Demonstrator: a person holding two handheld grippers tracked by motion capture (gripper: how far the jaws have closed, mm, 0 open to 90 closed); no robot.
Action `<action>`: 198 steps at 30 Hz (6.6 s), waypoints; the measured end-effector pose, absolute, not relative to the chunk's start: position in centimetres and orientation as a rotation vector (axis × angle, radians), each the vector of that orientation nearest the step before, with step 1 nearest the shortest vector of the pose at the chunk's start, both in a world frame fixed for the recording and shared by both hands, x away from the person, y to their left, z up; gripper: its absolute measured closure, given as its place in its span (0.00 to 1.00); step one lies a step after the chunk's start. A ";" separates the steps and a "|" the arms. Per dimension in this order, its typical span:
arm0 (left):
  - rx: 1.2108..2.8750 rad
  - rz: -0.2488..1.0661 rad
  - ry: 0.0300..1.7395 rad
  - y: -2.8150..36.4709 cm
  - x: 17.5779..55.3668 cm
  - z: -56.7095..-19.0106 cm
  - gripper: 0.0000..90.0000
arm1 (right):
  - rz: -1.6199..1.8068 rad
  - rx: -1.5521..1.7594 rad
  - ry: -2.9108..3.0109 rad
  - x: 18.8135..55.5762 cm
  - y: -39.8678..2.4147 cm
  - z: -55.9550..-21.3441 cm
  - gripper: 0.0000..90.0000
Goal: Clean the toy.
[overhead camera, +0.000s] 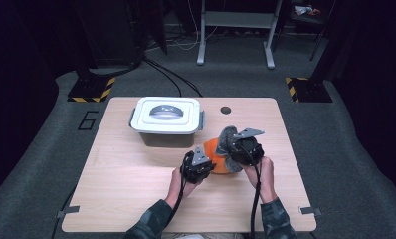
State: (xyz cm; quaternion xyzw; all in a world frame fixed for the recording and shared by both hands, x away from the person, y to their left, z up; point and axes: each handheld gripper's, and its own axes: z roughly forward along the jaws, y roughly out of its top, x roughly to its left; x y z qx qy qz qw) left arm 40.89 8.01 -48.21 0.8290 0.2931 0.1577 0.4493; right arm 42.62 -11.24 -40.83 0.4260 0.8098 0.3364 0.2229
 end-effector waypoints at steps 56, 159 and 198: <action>2.046 0.380 0.748 8.3 41.2 -48.5 0.91 | 0.669 1.465 2.182 45.0 -18.0 -46.4 0.74; 2.015 0.380 0.750 8.5 41.0 -48.0 0.86 | 0.639 1.535 2.235 46.1 -17.5 -48.5 0.73; 2.019 0.380 0.736 8.3 40.9 -48.0 0.86 | 0.812 1.279 2.254 44.3 -13.0 -42.1 0.73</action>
